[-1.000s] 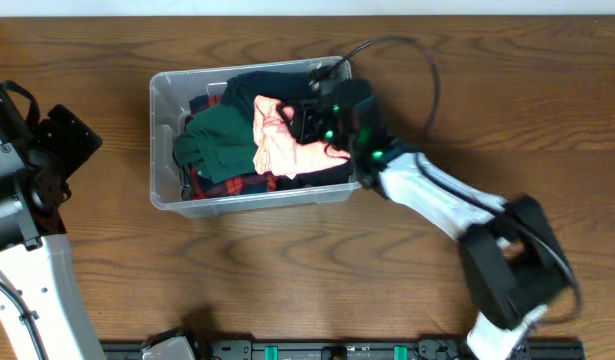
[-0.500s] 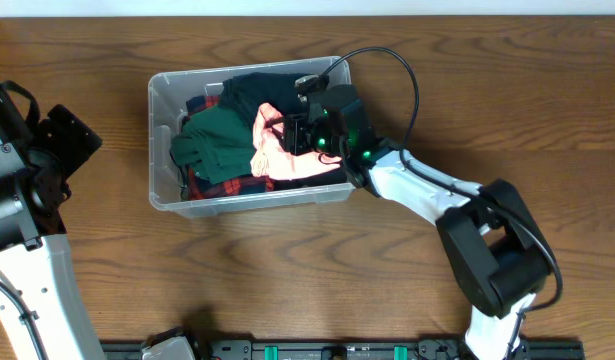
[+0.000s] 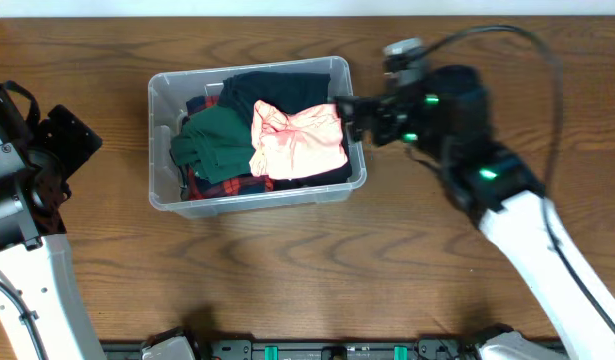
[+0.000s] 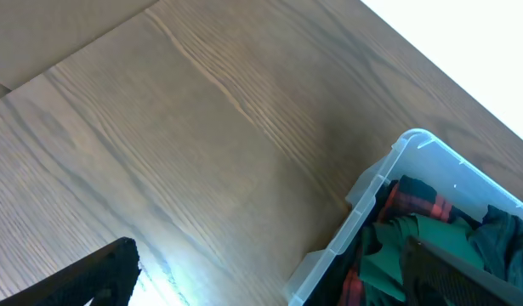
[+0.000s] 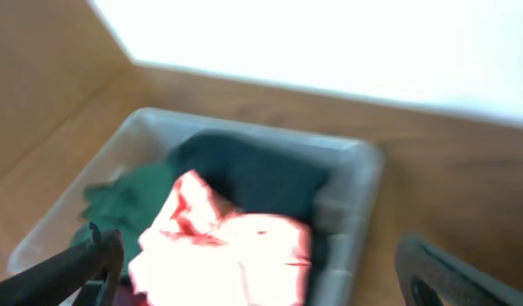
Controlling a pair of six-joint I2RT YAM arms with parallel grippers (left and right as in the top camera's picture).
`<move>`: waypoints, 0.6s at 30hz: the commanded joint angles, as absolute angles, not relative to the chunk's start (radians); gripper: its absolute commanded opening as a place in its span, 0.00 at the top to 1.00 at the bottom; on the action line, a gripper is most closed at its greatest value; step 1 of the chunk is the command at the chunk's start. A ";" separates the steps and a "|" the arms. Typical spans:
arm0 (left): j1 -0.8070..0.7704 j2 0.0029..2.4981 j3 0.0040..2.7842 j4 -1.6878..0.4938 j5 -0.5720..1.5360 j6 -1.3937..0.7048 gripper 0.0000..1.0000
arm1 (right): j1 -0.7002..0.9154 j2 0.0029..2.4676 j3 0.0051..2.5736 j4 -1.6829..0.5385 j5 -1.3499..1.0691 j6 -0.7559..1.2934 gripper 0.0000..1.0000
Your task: Pack container
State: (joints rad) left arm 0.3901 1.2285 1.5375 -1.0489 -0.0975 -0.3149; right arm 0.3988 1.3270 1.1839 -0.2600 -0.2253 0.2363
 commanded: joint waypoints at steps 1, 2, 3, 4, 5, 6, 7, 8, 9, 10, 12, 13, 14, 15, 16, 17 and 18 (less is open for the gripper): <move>0.394 1.231 1.551 -1.051 -0.110 -0.319 0.02 | 0.327 1.217 1.184 -0.288 -0.167 0.178 0.01; 0.394 1.231 1.551 -1.051 -0.110 -0.319 0.02 | 0.305 1.180 1.184 -0.307 -0.167 0.178 0.01; 0.394 1.231 1.551 -1.051 -0.110 -0.319 0.02 | 0.287 1.150 1.184 -0.329 -0.168 0.178 0.01; 0.394 1.231 1.551 -1.051 -0.110 -0.319 0.02 | 0.272 1.113 1.184 -0.353 -0.168 0.178 0.01; 0.394 1.231 1.551 -1.051 -0.110 -0.319 0.02 | 0.261 1.086 1.184 -0.371 -0.167 0.178 0.01; 0.394 1.231 1.551 -1.051 -0.110 -0.319 0.02 | 0.252 1.058 1.184 -0.392 -0.165 0.178 0.01; 0.394 1.231 1.551 -1.051 -0.110 -0.319 0.02 | 0.244 1.034 1.184 -0.419 -0.152 0.177 0.01; 0.394 1.231 1.551 -1.051 -0.110 -0.319 0.02 | 0.235 1.007 1.184 -0.455 -0.123 0.177 0.01; 0.394 1.231 1.551 -1.051 -0.110 -0.319 0.02 | 0.229 0.985 1.184 -0.488 -0.096 0.177 0.01; 0.394 1.231 1.551 -1.051 -0.110 -0.319 0.02 | 0.222 0.962 1.184 -0.528 -0.061 0.177 0.01; 0.394 1.231 1.551 -1.051 -0.110 -0.319 0.02 | 0.215 0.925 1.184 -0.592 0.006 0.177 0.01; 0.394 1.231 1.551 -1.051 -0.110 -0.319 0.02 | 0.212 0.909 1.184 -0.620 0.038 0.176 0.01; 0.394 1.231 1.551 -1.051 -0.110 -0.319 0.02 | 0.208 0.894 1.184 -0.645 0.065 0.165 0.01; 0.394 1.231 1.551 -1.051 -0.110 -0.319 0.02 | 0.207 0.881 1.184 -0.664 0.086 0.146 0.01; 0.394 1.231 1.551 -1.051 -0.110 -0.319 0.02 | 0.207 0.873 1.184 -0.677 0.101 0.129 0.01; 0.394 1.231 1.551 -1.051 -0.110 -0.319 0.02 | 0.207 0.863 1.184 -0.693 0.122 0.115 0.01; 0.394 1.231 1.551 -1.051 -0.110 -0.319 0.02 | 0.207 0.855 1.184 -0.704 0.154 0.114 0.01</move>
